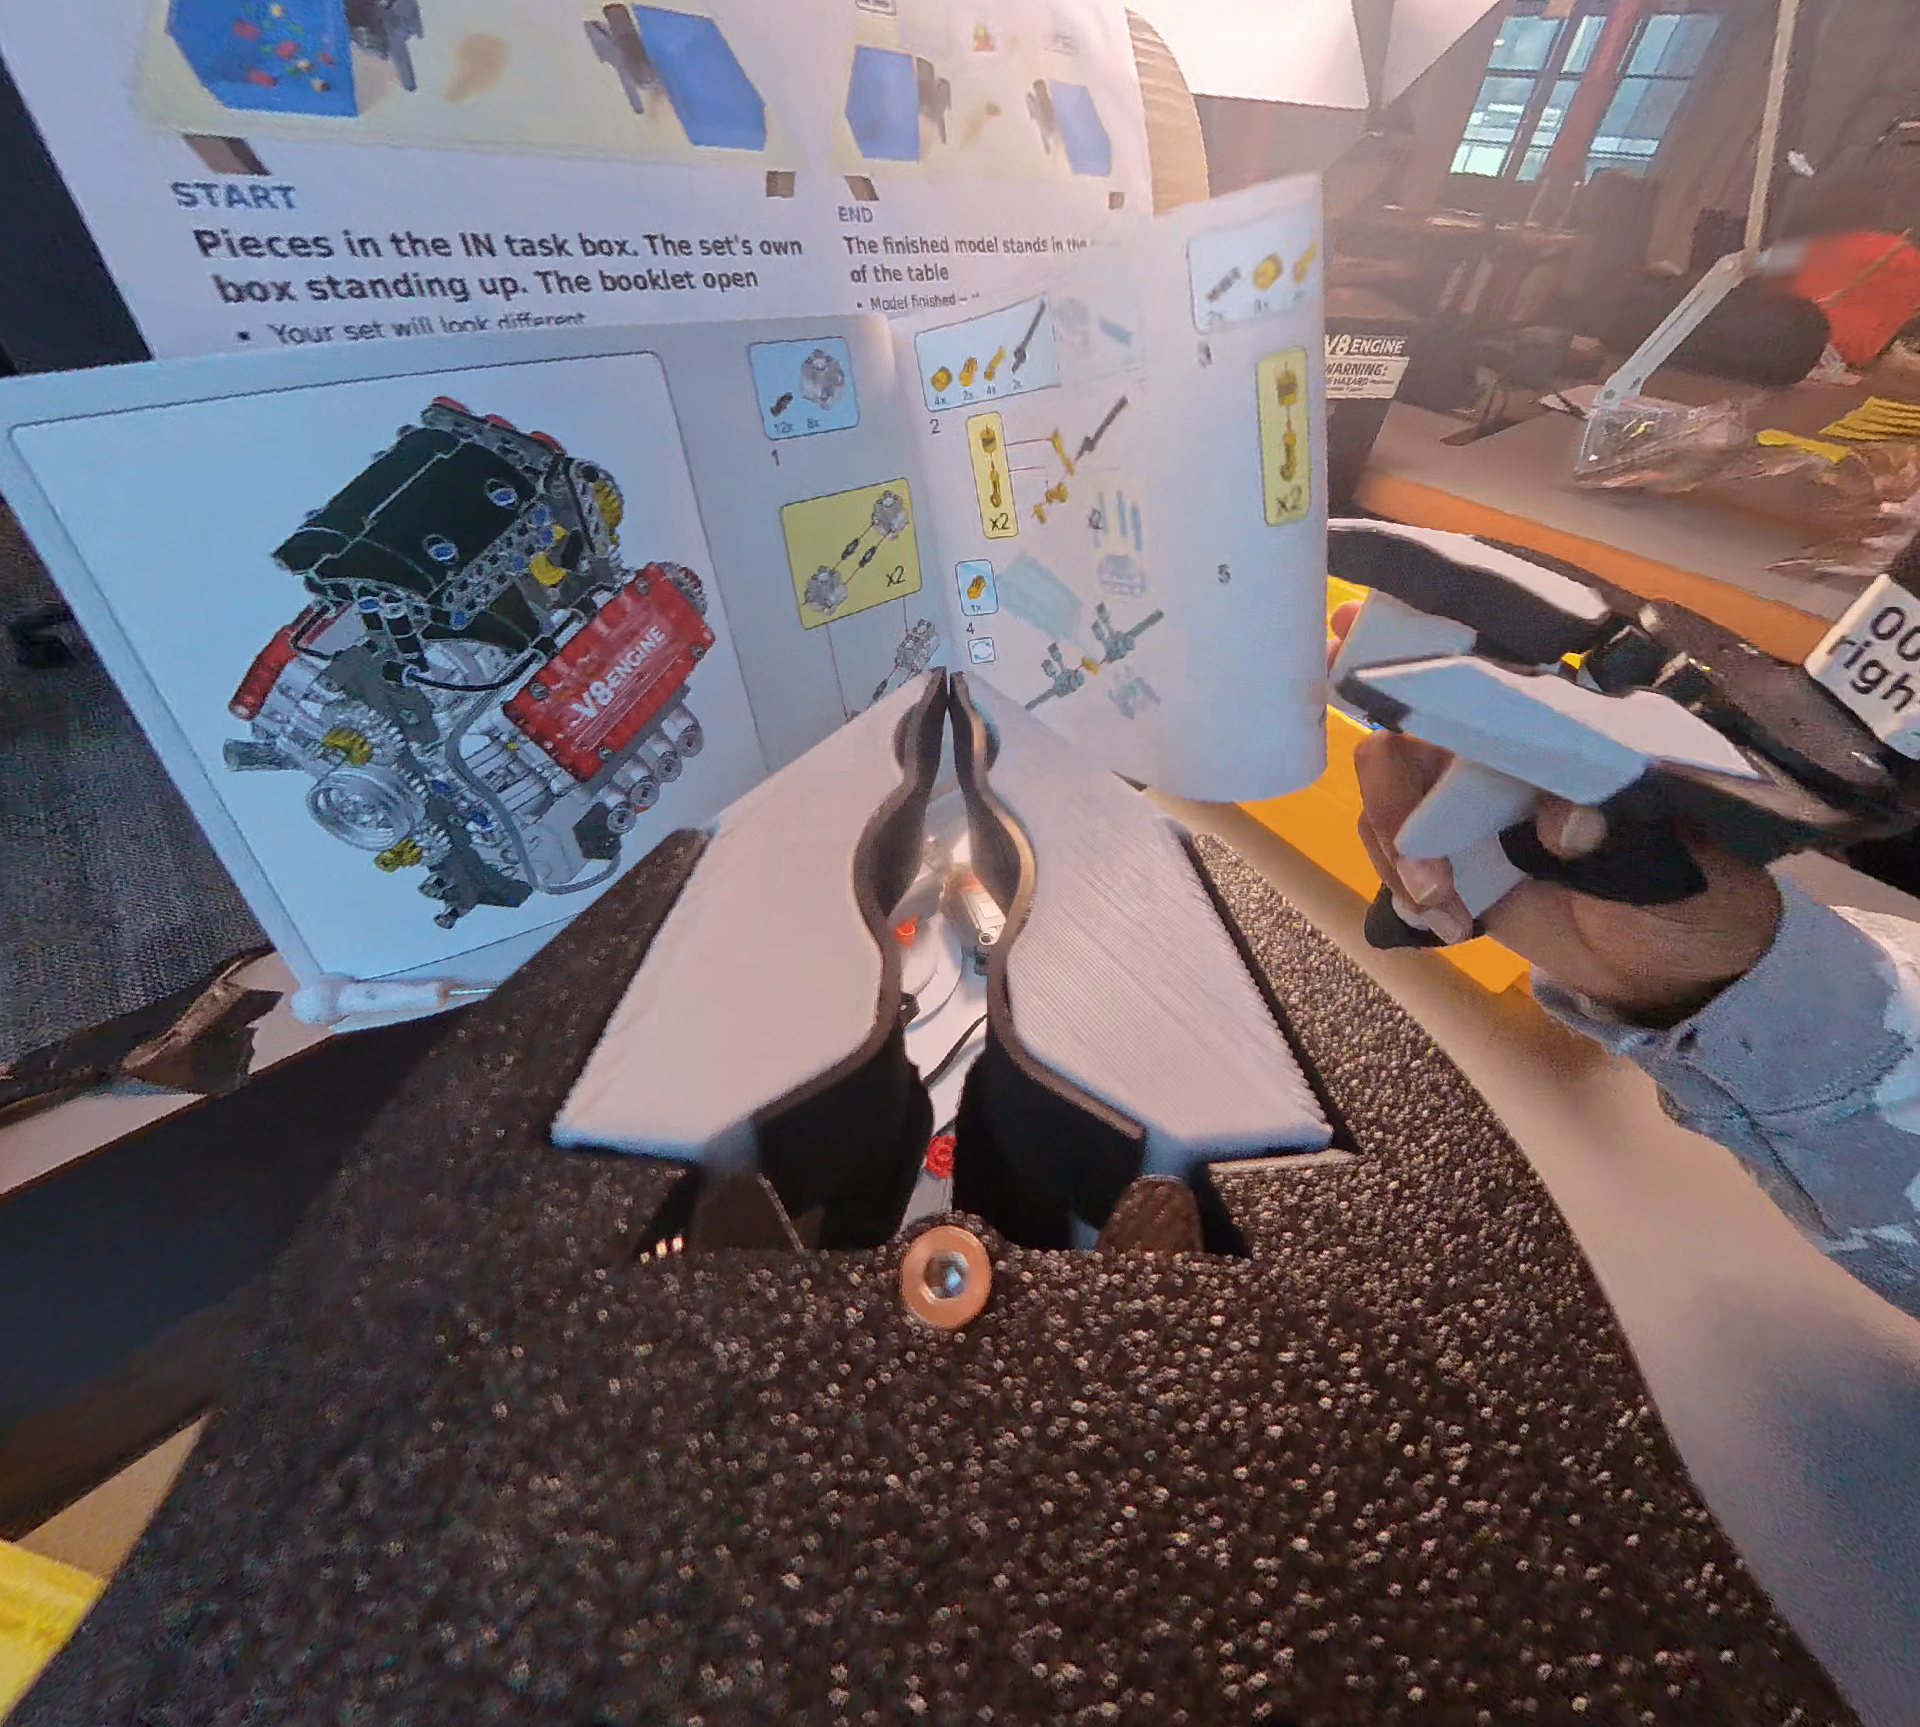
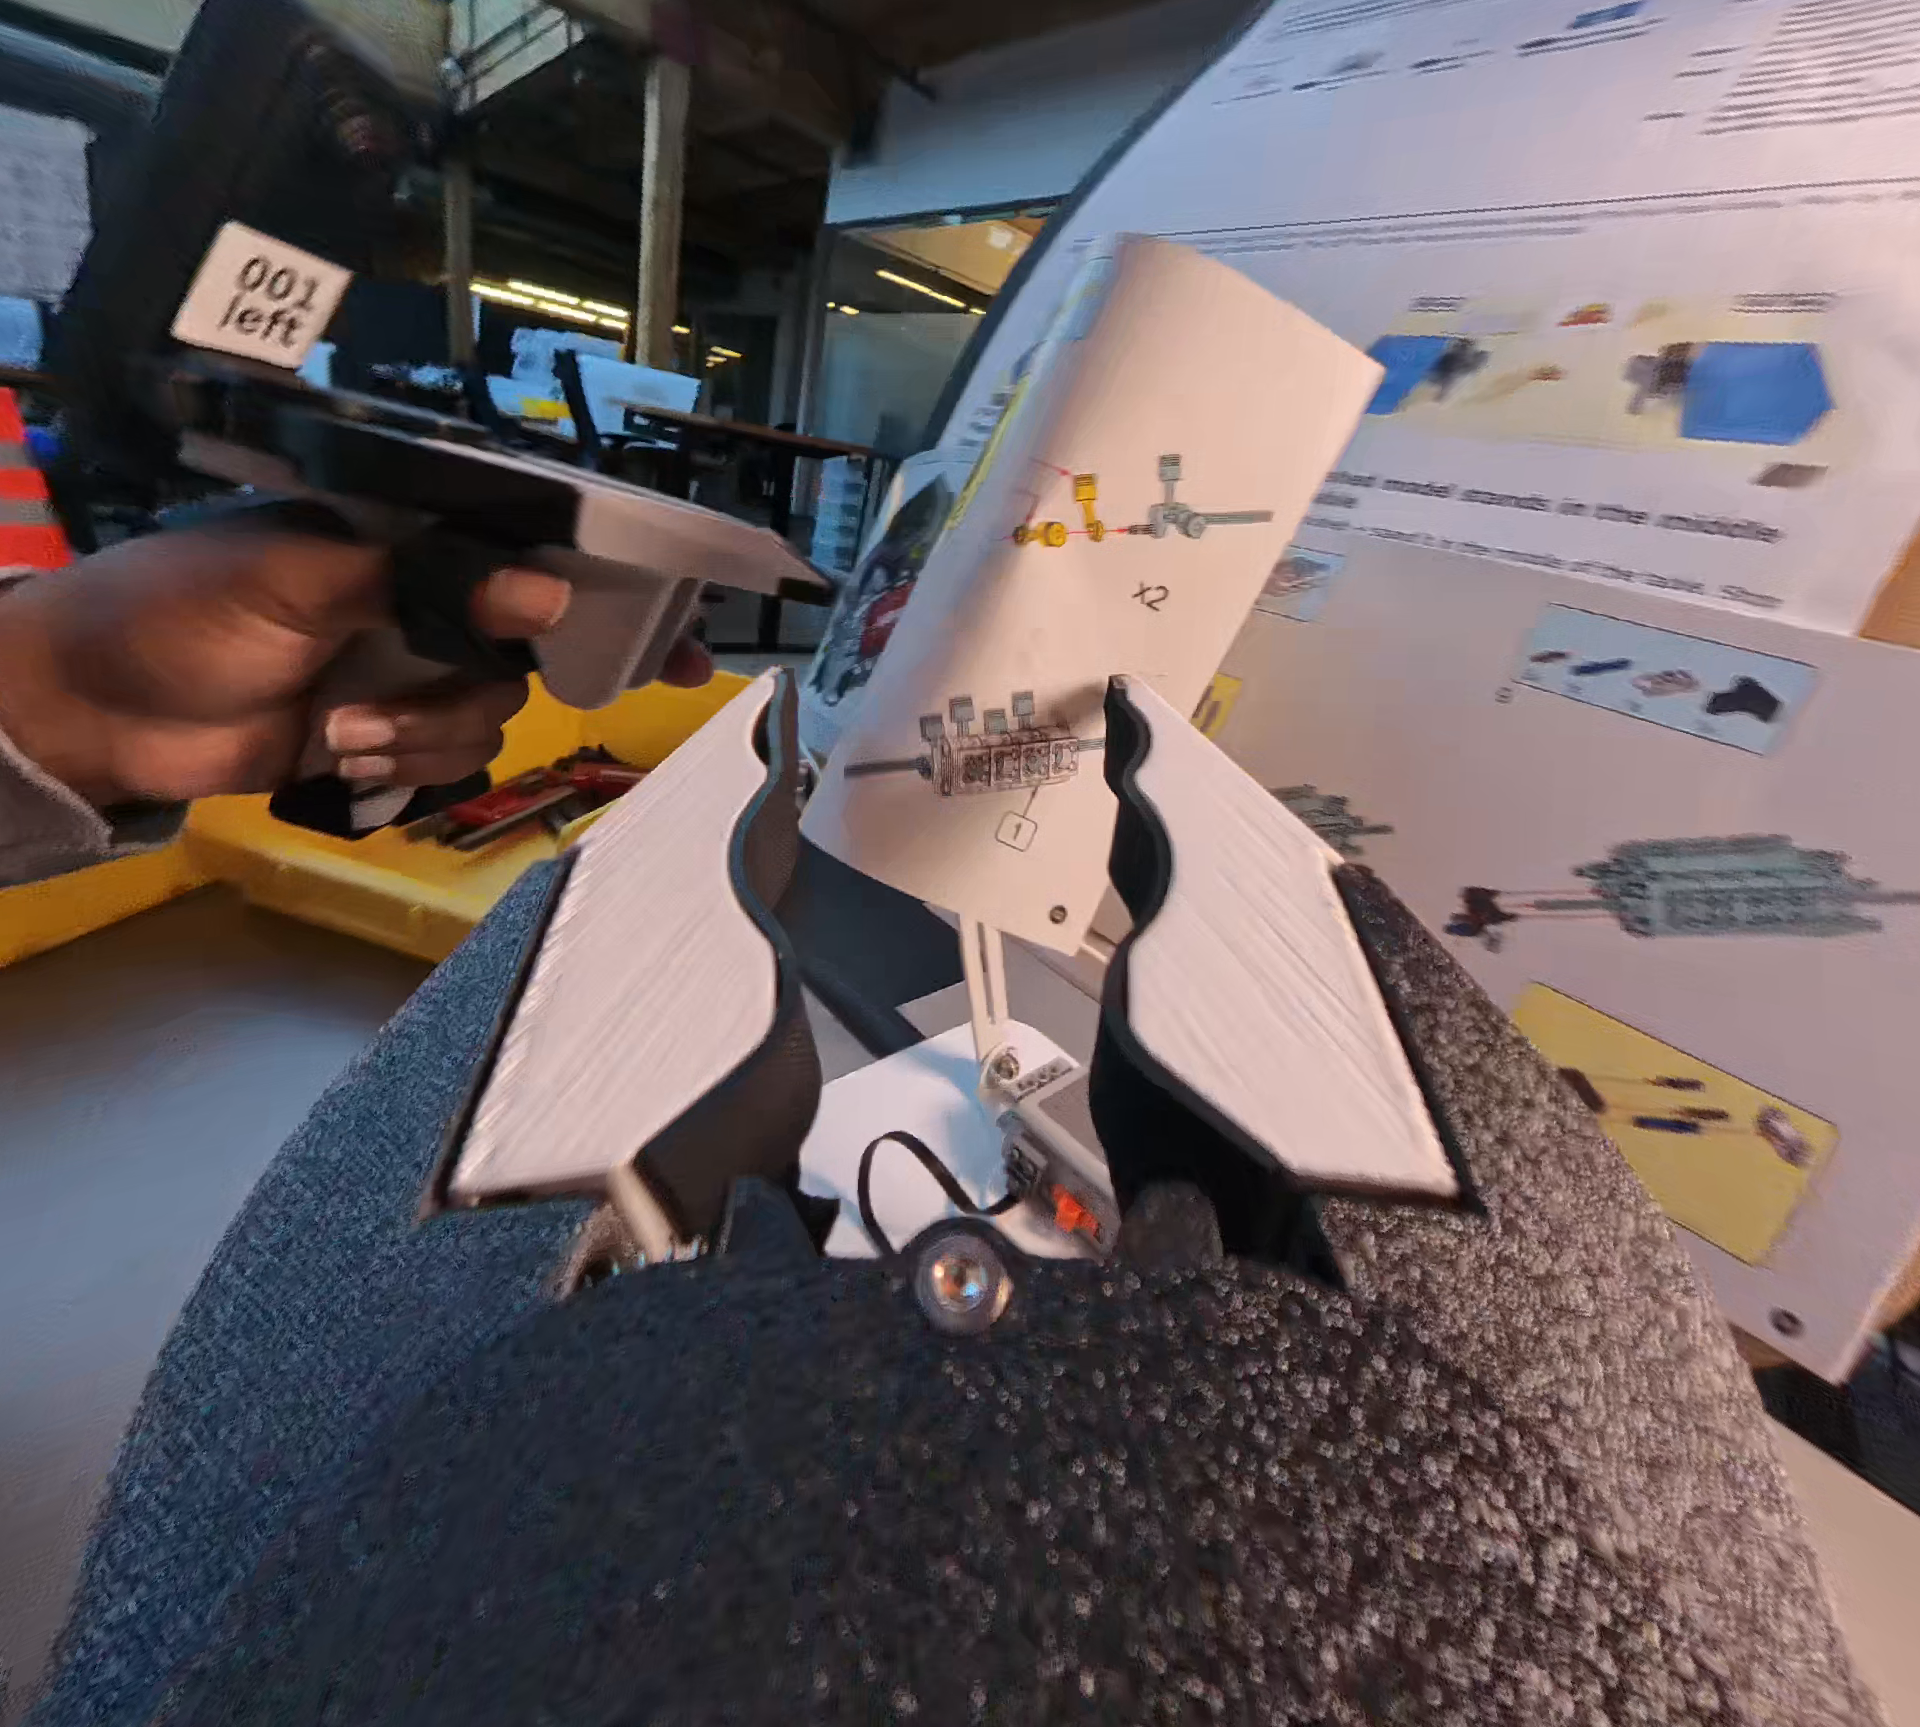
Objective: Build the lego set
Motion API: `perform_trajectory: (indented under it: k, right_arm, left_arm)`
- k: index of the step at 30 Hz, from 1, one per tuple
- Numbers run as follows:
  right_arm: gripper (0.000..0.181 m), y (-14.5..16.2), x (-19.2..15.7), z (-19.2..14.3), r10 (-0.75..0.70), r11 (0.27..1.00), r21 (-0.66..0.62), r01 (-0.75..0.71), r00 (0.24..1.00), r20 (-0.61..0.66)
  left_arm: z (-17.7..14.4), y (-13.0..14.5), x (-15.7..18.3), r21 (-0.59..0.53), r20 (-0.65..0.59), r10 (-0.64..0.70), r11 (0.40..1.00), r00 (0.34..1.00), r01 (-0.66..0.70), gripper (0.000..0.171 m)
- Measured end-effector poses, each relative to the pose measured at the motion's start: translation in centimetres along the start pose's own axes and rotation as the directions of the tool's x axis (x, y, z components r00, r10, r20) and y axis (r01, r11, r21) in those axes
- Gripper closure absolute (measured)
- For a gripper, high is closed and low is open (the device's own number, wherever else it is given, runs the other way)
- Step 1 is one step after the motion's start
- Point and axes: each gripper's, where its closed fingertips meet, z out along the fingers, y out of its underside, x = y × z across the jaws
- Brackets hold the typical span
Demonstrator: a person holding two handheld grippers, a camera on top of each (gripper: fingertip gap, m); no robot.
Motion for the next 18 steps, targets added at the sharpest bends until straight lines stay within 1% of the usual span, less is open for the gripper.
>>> perform_trajectory:
  k: [2, 3, 5, 7, 10, 12, 14, 15, 16, 18]
  right_arm:
    - [0.129, 0.4, 1.8, -0.1, 0.037, 0.999, -0.019, -0.038, 0.999, -0.039]
    - [0.129, 1.0, 1.9, 0.2, 0.056, 0.997, -0.043, -0.057, 0.998, -0.023]
    - [0.128, 2.0, 1.2, 0.9, 0.058, 0.994, -0.091, -0.057, 0.998, 0.015]
    - [0.129, 2.8, 0.1, 1.8, 0.013, 0.992, -0.122, -0.008, 0.999, 0.039]
    - [0.129, 3.8, -1.7, 3.0, -0.032, 0.987, -0.158, 0.044, 0.996, 0.083]
    - [0.129, 4.3, -2.8, 3.7, -0.059, 0.981, -0.179, 0.078, 0.992, 0.111]
    - [0.128, 4.9, -4.3, 4.0, -0.081, 0.973, -0.201, 0.116, 0.982, 0.172]
    - [0.128, 5.2, -5.1, 3.9, -0.087, 0.967, -0.215, 0.135, 0.972, 0.22]
    - [0.129, 5.7, -6.3, 3.5, -0.067, 0.96, -0.241, 0.141, 0.954, 0.293]
    - [0.131, 6.4, -9.5, 1.5, 0.083, 0.941, -0.327, 0.092, 0.871, 0.484]
  left_arm:
    - [-0.5, -0.3, 0.1, 0.018, -0.012, -0.027, 0.999, 1.0, 0.028, 0.171]
    - [-0.8, -0.7, 0.5, 0.035, -0.027, -0.032, 0.999, 0.999, 0.033, 0.169]
    - [-1.0, -1.1, 1.8, 0.046, -0.06, -0.032, 0.998, 0.998, 0.034, 0.154]
    - [-0.7, -1.2, 3.0, 0.035, -0.093, -0.043, 0.998, 0.995, 0.047, 0.137]
    - [0.3, -1.1, 3.8, 0.006, -0.126, -0.064, 0.998, 0.99, 0.066, 0.127]
    - [1.2, -0.5, 3.5, -0.035, -0.102, -0.041, 0.999, 0.994, 0.037, 0.13]
    - [1.7, 0.1, 2.7, -0.071, -0.065, 0.012, 0.997, 0.998, -0.017, 0.15]
    - [1.7, 0.2, 2.2, -0.068, -0.054, 0.022, 0.997, 0.998, -0.026, 0.154]
    - [1.5, 0.1, 1.7, -0.059, -0.055, 0.009, 0.998, 0.998, -0.012, 0.162]
    - [1.1, 0.1, 0.5, -0.059, -0.063, -0.051, 0.997, 0.997, 0.048, 0.165]
